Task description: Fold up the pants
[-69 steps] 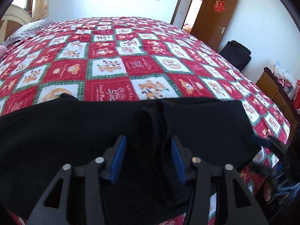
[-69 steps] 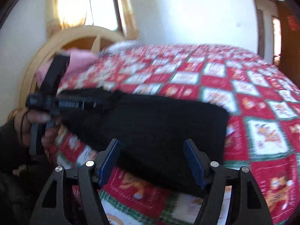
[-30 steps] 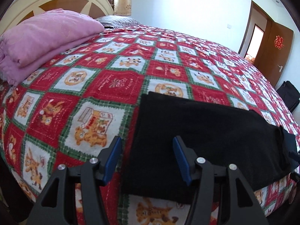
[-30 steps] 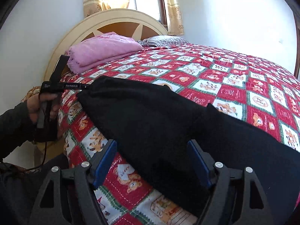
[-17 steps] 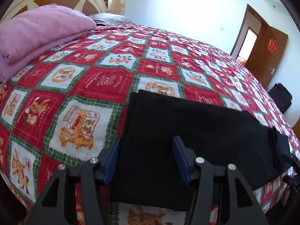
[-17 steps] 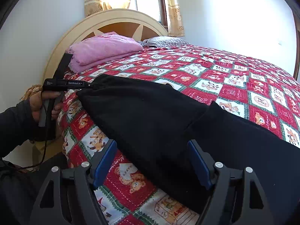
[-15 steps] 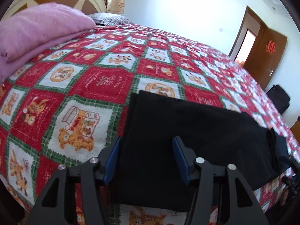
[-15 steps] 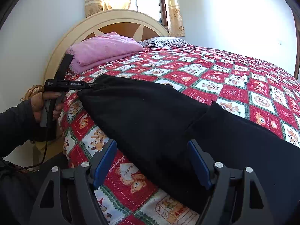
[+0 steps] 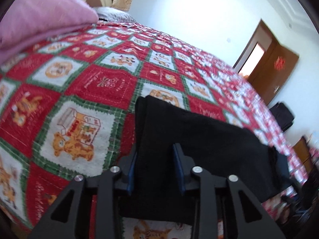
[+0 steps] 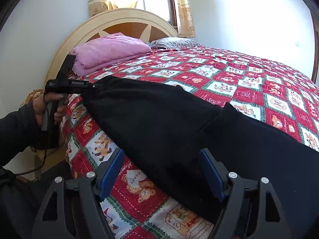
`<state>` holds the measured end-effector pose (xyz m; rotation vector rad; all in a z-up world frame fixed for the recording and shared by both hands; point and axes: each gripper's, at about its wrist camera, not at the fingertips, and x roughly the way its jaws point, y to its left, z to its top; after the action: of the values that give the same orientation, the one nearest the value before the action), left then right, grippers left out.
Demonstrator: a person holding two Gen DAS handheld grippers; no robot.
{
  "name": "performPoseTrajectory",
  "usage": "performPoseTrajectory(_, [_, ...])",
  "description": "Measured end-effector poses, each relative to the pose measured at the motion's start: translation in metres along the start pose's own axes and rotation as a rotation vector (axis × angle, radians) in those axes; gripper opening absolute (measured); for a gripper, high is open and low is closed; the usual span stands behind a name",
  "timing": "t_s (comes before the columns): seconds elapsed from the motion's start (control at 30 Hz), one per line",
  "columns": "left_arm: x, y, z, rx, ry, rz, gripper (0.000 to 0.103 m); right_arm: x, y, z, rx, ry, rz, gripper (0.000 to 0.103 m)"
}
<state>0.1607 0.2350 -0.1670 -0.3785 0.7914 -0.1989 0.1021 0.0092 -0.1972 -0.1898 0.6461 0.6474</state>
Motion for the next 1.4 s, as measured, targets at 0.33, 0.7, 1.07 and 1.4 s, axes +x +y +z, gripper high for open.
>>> performPoseTrajectory(0.33, [-0.033, -0.021, 0.002, -0.004, -0.068, -0.061, 0.02, -0.012, -0.008, 0.008, 0.017, -0.013, -0.043, 0.078])
performPoseTrajectory(0.7, [-0.071, -0.077, 0.025, 0.013, -0.125, -0.191, 0.02, -0.048, -0.031, 0.012, 0.092, -0.036, -0.101, 0.078])
performPoseTrajectory(1.07, [-0.074, -0.169, 0.037, 0.169, -0.12, -0.327, 0.02, -0.102, -0.074, 0.005, 0.233, -0.087, -0.181, 0.078])
performPoseTrajectory(1.4, [-0.045, -0.259, 0.03, 0.283, -0.036, -0.441, 0.02, -0.134, -0.115, -0.015, 0.332, -0.084, -0.297, 0.079])
